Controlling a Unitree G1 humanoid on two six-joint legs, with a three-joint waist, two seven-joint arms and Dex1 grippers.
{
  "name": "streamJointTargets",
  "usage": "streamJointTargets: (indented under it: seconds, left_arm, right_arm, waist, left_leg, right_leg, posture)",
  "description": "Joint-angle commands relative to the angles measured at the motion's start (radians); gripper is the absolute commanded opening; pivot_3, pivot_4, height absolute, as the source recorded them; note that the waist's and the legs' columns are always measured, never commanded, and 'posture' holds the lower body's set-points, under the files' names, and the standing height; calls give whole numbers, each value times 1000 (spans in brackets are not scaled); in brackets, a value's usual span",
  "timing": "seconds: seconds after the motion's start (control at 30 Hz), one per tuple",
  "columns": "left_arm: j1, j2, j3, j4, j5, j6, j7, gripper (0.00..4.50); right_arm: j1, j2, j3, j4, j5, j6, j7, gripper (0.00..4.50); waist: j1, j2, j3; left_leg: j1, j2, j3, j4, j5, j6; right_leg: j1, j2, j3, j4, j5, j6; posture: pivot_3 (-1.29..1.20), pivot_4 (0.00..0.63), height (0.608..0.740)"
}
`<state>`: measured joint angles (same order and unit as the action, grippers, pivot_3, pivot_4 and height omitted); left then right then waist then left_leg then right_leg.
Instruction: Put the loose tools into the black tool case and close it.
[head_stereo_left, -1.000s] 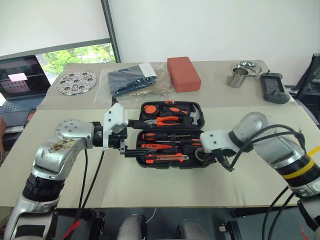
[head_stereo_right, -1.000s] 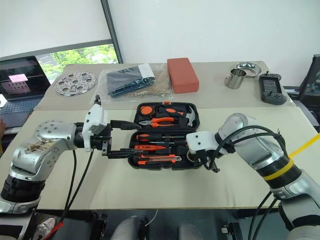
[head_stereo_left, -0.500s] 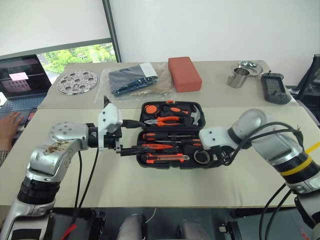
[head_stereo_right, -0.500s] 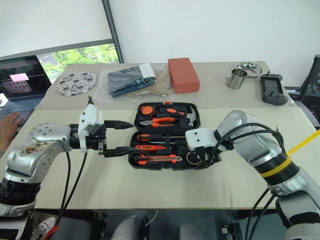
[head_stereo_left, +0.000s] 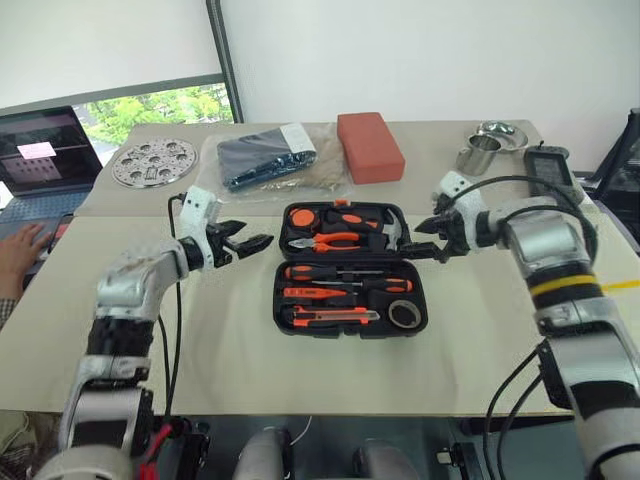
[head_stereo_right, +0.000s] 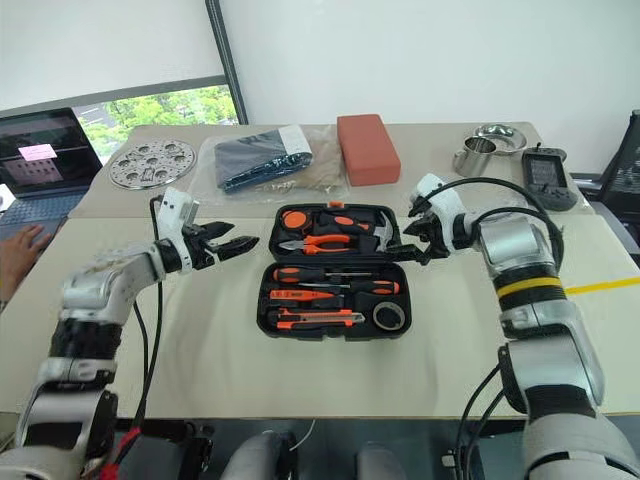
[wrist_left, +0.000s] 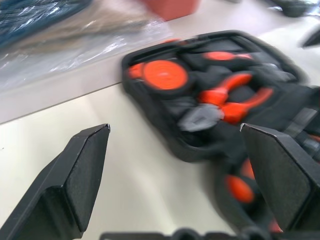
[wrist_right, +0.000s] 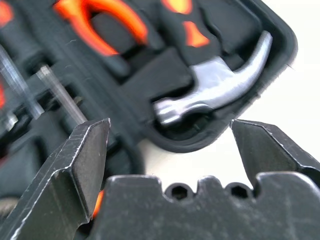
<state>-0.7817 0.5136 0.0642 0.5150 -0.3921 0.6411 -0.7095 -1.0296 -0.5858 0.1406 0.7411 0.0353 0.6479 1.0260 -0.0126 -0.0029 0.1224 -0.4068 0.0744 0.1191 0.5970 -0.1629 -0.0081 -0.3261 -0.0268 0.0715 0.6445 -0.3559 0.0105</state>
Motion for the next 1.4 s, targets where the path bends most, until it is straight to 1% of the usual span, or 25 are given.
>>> streamJointTargets:
  seconds: [0.03, 0.17, 0.33, 0.43, 0.5, 0.53, 0.57, 0.73, 0.77, 0.8, 0.9, 0.93, 1.1, 1.23, 1.3, 1.4]
  left_arm:
    - [-137, -23, 51, 238, 22, -41, 40, 4500]
    - [-244, -49, 54, 429, 51, -49, 37, 4500]
    - [-314, -76, 75, 562, 52, -42, -15, 4500]
    - [-337, -95, 78, 620, 71, -64, -14, 4500]
    - [-349, -105, 81, 643, 82, -76, -12, 4500]
    - [-355, -110, 85, 651, 87, -81, -10, 4500]
    - [-359, -114, 88, 658, 91, -84, -9, 4500]
    - [-375, -123, 110, 680, 88, -90, -3, 4500]
    - [-377, -124, 113, 682, 91, -91, -3, 4500]
    - [-378, -124, 116, 684, 94, -91, -4, 4500]
    - [-381, -127, 130, 690, 97, -91, 1, 4500]
    - [-381, -129, 134, 691, 98, -91, 3, 4500]
    - [-382, -149, 139, 705, 105, -86, 10, 4500]
    - [-375, -163, 137, 717, 124, -90, 39, 3536]
    - [-372, -169, 132, 720, 137, -95, 44, 2711]
    - [-371, -172, 146, 722, 134, -102, 61, 1680]
  right_arm:
    - [-120, 32, -127, 187, 66, 25, -101, 4467]
    - [-178, 54, -188, 337, 86, 18, -156, 4467]
    - [-197, 71, -222, 426, 94, 37, -154, 4467]
    - [-192, 89, -220, 455, 82, 31, -150, 4467]
    - [-192, 100, -224, 465, 83, 29, -147, 3965]
    - [-193, 104, -225, 469, 83, 26, -147, 3841]
    - [-194, 106, -226, 471, 82, 22, -149, 3540]
    - [-196, 113, -239, 474, 85, 7, -160, 1785]
    - [-196, 112, -241, 475, 84, 6, -159, 1630]
    - [-196, 112, -243, 475, 82, 4, -159, 1169]
    - [-195, 112, -247, 475, 80, -1, -156, 137]
    - [-195, 111, -247, 475, 78, -3, -153, 18]
    - [-192, 113, -246, 474, 73, -10, -150, 18]
    - [-189, 114, -242, 471, 70, -16, -148, 0]
    - [-188, 113, -241, 470, 69, -18, -146, 0]
    - [-185, 111, -239, 467, 66, -27, -147, 0]
  waist:
    - [-2, 0, 0]
    - [-3, 0, 0]
    - [-4, 0, 0]
    - [-6, 0, 0]
    - [-6, 0, 0]
    - [-6, 0, 0]
    - [-6, 0, 0]
    - [-6, 0, 0]
    - [-6, 0, 0]
    - [-7, 0, 0]
    - [-13, 0, 0]
    - [-15, 0, 0]
    - [-17, 0, 0]
    - [-19, 0, 0]
    - [-20, 0, 0]
    - [-20, 0, 0]
  left_leg:
    - [-1, 0, 0, -1, 0, -1]
    - [0, 0, 2, -5, 3, -4]
    - [-2, 1, 4, -6, 4, -7]
    - [-2, 1, 6, -6, 5, -8]
    - [-2, 1, 8, -5, 5, -8]
    - [-2, 1, 9, -6, 5, -8]
    - [-2, 1, 9, -6, 5, -8]
    - [-2, 2, 10, -6, 5, -8]
    - [-2, 2, 10, -6, 5, -8]
    - [-2, 2, 11, -6, 5, -8]
    - [-1, 2, 12, -6, 5, -8]
    - [-1, 3, 12, -6, 5, -8]
    - [-1, 3, 13, -6, 5, -8]
    - [-1, 3, 14, -6, 5, -8]
    - [-1, 3, 14, -6, 5, -8]
    - [-1, 3, 14, -6, 5, -8]
  right_leg:
    - [-1, 0, 0, 1, 0, 0]
    - [-5, 0, -1, 2, 0, 0]
    - [-9, 0, -2, 4, 0, 0]
    - [-10, 1, -2, 4, 0, 0]
    - [-10, 1, -2, 4, 0, 0]
    - [-10, 0, -2, 4, 0, 0]
    - [-10, 0, -2, 4, 0, 0]
    - [-10, 0, -2, 4, 0, 0]
    - [-10, 0, -2, 4, 0, 0]
    - [-10, 0, -3, 4, 0, 0]
    - [-10, 0, -3, 4, 0, 0]
    - [-10, 1, -3, 4, 0, 0]
    - [-10, 1, -3, 4, 0, 0]
    - [-10, 0, -3, 4, 0, 0]
    - [-10, 0, -3, 4, 0, 0]
    - [-10, 0, -3, 5, 0, 0]
  posture:
    - [0, 150, 740]
    - [0, 150, 740]
    - [0, 150, 740]
    - [0, 150, 740]
    - [0, 150, 740]
    - [0, 150, 740]
    - [0, 150, 740]
    - [0, 150, 740]
    - [0, 150, 740]
    - [0, 150, 740]
    - [0, 150, 740]
    - [0, 150, 740]
    - [0, 150, 740]
    - [0, 150, 740]
    - [0, 150, 740]
    - [0, 150, 740]
